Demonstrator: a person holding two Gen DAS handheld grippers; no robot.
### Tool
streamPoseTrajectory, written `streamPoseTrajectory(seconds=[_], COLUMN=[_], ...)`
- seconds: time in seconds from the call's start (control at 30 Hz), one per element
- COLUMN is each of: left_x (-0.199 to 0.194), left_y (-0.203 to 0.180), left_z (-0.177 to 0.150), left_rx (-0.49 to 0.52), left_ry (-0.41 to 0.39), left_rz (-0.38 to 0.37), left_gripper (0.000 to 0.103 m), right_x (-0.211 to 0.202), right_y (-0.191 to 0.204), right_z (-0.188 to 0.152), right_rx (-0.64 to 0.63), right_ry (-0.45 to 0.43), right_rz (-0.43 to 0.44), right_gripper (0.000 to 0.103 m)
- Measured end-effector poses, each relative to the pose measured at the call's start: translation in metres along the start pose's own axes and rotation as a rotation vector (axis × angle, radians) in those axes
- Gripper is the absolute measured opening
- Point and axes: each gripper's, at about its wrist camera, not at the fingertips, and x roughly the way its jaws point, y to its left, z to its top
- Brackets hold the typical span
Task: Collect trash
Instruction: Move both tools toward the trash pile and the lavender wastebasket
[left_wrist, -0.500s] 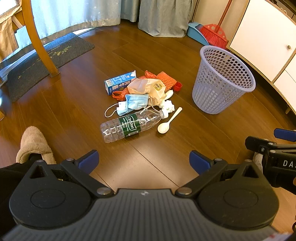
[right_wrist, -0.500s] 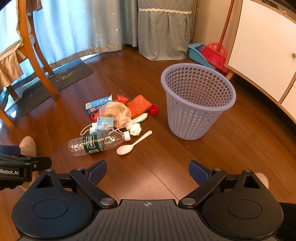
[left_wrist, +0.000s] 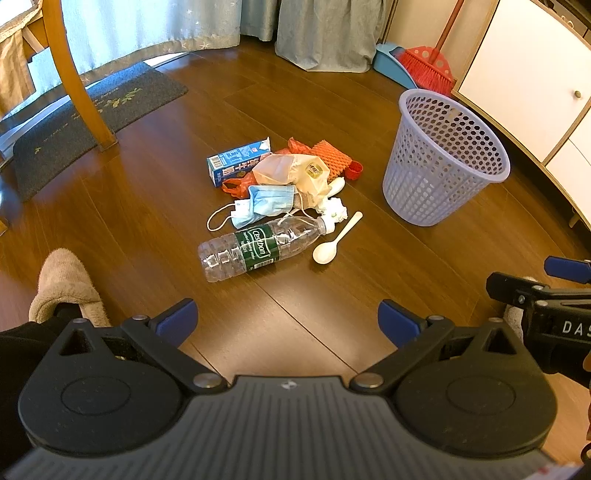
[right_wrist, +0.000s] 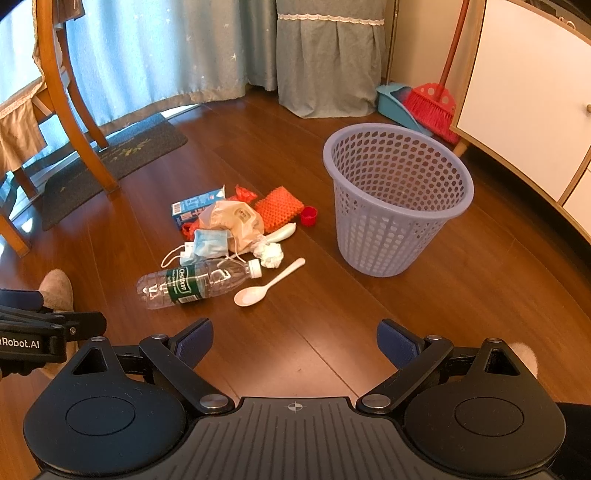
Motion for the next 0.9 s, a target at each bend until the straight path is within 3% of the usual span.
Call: streamPoseTrajectory(seconds=[0.6,0.9], left_x=[0.001,-0.007], left_y=[0.002,0.012], left_z=[0.005,0.027], left_rx=[-0.002,0.014], left_ry=[-0.004,-0.032], left_rz=[-0.004,-0.033], left_gripper=[0.102,0.102], right_x=[0.000,-0.009], right_y=[-0.004,-0.014], right_z=[0.006,0.020], right_rx=[0.015,0.025], right_ry=[-0.007,-0.076], right_rz=[-0.003,0.027], right_gripper=[0.093,0.093])
